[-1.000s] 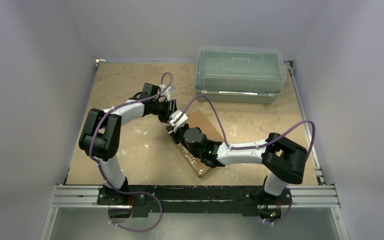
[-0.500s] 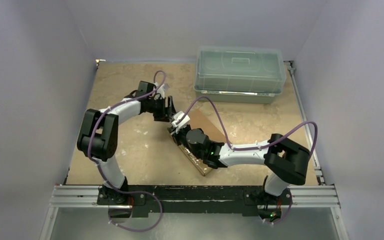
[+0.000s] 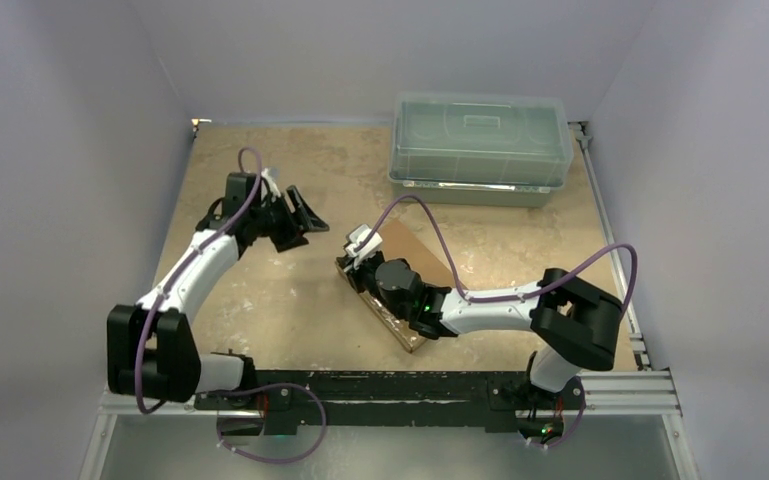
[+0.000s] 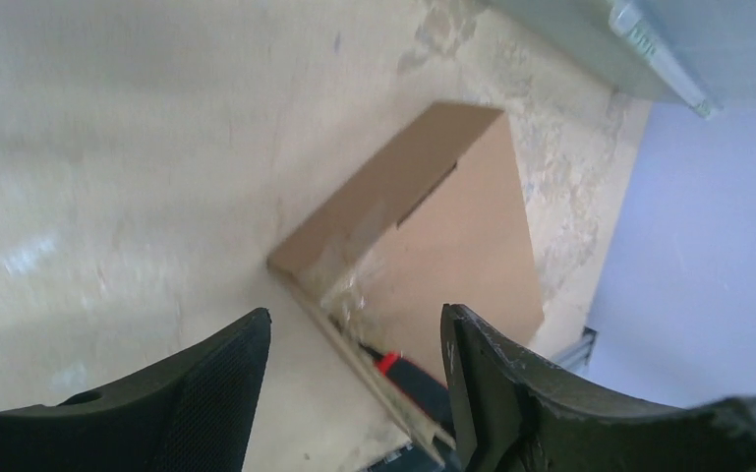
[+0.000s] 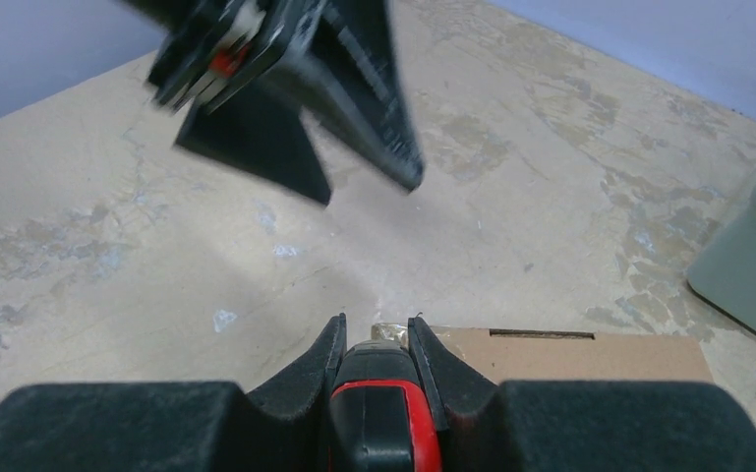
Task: Unpack the express box
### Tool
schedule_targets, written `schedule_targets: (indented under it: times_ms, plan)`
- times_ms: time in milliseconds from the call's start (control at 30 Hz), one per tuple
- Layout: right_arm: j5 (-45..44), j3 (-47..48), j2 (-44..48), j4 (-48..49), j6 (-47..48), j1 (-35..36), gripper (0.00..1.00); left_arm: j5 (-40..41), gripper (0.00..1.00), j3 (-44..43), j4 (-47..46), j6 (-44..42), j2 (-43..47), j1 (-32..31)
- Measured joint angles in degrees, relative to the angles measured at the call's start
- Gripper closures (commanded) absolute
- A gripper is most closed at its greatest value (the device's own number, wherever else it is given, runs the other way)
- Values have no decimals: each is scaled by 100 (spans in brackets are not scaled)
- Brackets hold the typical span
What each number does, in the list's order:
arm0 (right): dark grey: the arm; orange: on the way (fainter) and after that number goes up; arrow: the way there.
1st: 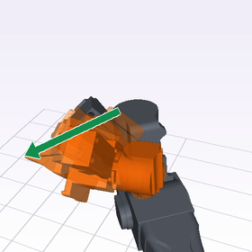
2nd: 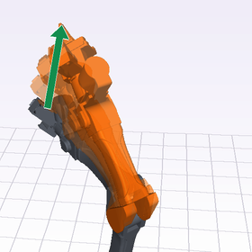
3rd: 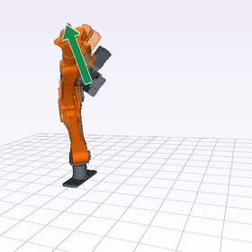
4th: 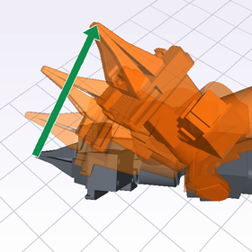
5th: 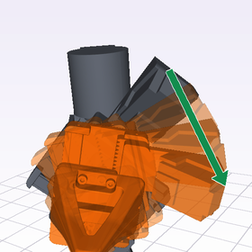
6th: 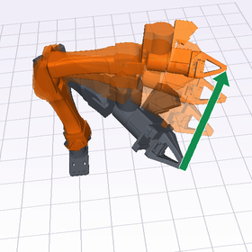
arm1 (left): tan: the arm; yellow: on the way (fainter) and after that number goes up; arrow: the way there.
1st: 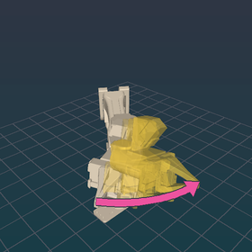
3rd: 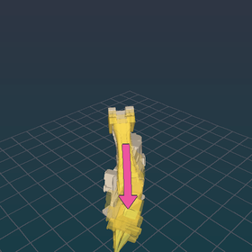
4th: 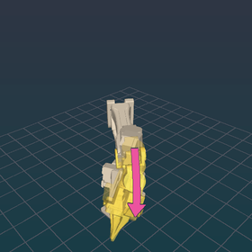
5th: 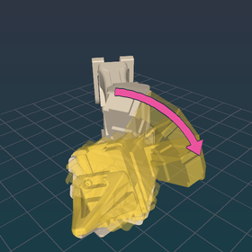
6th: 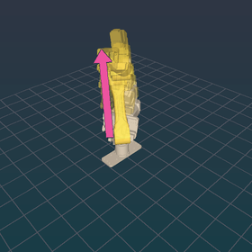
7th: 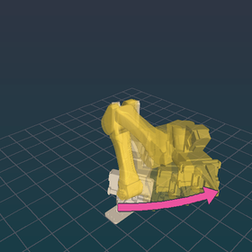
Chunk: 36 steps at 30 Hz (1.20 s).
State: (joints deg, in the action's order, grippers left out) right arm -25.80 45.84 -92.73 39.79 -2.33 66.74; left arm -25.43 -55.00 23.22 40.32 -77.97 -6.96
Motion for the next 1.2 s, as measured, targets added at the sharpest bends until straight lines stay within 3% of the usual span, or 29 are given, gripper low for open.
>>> schedule_targets:
  times_ms: [200, 400, 767, 1067, 1200]
  plan:
    - [-4, -33, 26, 13, 4, 0, 100, -46, 36, 966, -39, 817, 656, -439]
    - [-9, -33, 26, 13, 46, 0, 100, 0, 34, 1093, -549, 1034, 103, -892]
    - [-13, -35, 26, 13, 85, 0, 100, -33, 46, 1279, -1386, 1261, -745, -892]
    - [-20, -9, 81, -179, 267, 0, 100, -192, 62, 1150, -1635, 1025, -1080, -894]
    - [-44, 39, 184, -472, 306, 0, 100, -332, 64, 1084, -1746, 960, -1228, -916]
